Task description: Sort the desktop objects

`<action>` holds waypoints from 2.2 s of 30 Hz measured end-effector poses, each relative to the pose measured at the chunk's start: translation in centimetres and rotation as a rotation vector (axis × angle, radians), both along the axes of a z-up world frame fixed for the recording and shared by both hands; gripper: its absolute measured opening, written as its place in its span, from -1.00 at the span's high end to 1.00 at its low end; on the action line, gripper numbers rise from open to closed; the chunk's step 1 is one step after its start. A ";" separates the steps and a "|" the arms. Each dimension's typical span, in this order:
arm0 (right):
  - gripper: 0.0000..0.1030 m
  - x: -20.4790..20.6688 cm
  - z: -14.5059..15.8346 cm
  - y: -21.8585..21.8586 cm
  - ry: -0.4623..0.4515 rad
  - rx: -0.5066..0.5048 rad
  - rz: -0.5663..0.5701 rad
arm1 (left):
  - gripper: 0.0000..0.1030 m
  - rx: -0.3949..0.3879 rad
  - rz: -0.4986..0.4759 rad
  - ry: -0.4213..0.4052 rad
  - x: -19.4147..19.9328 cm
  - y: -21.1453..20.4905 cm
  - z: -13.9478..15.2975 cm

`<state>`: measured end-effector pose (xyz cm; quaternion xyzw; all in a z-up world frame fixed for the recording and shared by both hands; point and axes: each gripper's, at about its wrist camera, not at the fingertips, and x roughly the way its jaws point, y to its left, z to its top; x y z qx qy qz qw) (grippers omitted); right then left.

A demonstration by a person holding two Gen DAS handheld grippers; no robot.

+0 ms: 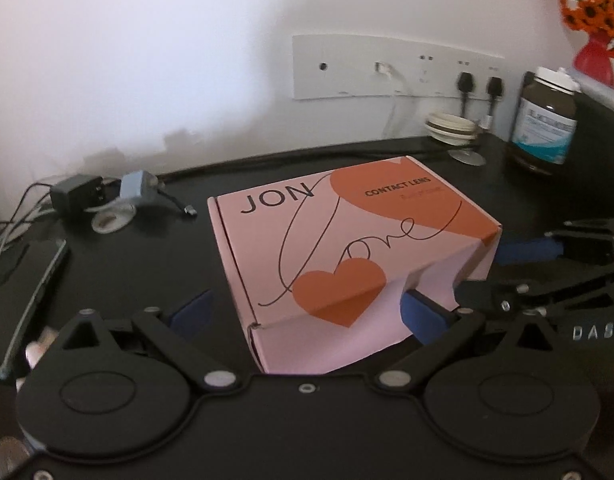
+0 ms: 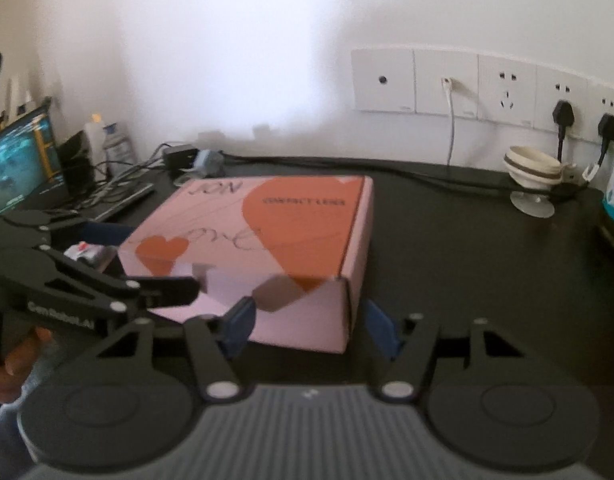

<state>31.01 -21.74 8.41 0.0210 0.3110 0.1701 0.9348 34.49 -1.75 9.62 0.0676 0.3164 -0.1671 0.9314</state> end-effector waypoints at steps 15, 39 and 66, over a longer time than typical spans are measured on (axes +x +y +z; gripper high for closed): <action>-0.17 6.5 -0.5 0.1 -0.002 -0.019 -0.079 | -0.96 0.110 0.088 -0.035 7.9 -3.6 -1.1; -0.99 -3.4 -0.4 0.3 -0.071 -0.003 -0.238 | -0.99 0.042 0.214 -0.107 -8.0 1.5 -0.3; -0.99 -20.3 -2.1 1.9 -0.191 -0.046 -0.228 | -0.99 0.041 0.211 -0.166 -20.7 3.7 -3.2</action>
